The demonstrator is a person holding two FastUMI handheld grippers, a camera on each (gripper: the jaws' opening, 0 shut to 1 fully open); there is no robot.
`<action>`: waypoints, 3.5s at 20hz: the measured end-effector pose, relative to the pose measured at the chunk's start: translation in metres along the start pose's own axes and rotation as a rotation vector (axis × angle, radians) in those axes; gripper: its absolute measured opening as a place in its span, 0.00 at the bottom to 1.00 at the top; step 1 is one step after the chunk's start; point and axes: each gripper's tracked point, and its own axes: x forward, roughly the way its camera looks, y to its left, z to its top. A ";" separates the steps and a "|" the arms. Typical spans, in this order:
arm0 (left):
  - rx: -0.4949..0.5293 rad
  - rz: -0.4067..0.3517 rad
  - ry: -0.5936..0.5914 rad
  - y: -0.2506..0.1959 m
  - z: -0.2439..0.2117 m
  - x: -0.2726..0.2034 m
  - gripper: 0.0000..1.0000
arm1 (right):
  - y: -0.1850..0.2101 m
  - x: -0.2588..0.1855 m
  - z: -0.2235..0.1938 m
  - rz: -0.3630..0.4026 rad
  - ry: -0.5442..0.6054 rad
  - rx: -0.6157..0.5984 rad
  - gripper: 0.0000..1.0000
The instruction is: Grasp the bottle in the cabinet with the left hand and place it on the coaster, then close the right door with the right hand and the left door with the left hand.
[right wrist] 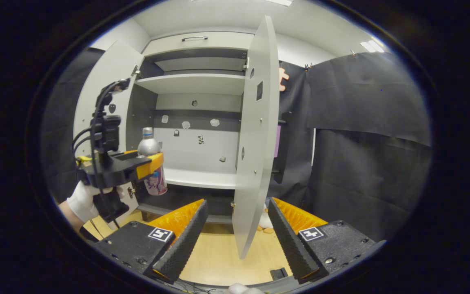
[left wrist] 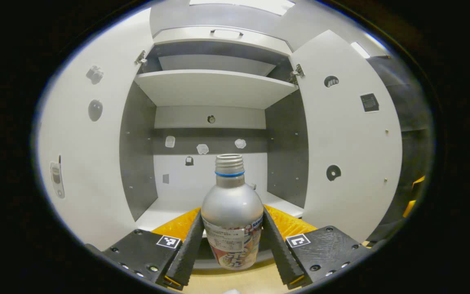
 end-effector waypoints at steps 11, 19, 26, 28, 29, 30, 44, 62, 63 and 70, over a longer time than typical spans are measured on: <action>0.022 -0.095 0.100 -0.034 -0.132 -0.077 0.75 | -0.022 0.003 -0.020 -0.019 0.061 0.010 0.98; 0.035 -0.174 0.108 -0.053 -0.212 -0.115 0.82 | -0.006 0.013 -0.031 0.032 0.120 -0.018 0.98; 0.010 -0.209 0.101 -0.058 -0.272 -0.134 0.82 | 0.006 0.016 -0.032 0.056 0.151 -0.054 0.98; 0.023 -0.206 0.114 -0.055 -0.287 -0.135 0.79 | 0.009 0.015 -0.032 0.064 0.159 -0.061 0.98; 0.017 -0.215 0.105 -0.056 -0.290 -0.135 0.79 | 0.011 0.014 -0.032 0.066 0.162 -0.070 0.98; 0.020 -0.213 0.097 -0.055 -0.294 -0.134 0.79 | 0.012 0.013 -0.032 0.070 0.165 -0.083 0.98; -0.005 -0.213 0.105 -0.054 -0.316 -0.135 0.81 | 0.027 0.007 -0.037 0.094 0.180 -0.146 0.98; 0.032 -0.163 -0.006 -0.041 -0.168 -0.124 0.98 | 0.033 -0.006 -0.046 0.107 0.159 -0.089 0.97; 0.040 -0.150 -0.017 -0.036 -0.153 -0.122 0.98 | 0.034 -0.007 -0.046 0.108 0.153 -0.079 0.98; 0.055 -0.064 -0.076 0.004 -0.037 -0.129 0.97 | 0.044 -0.010 -0.045 0.124 0.106 0.005 0.98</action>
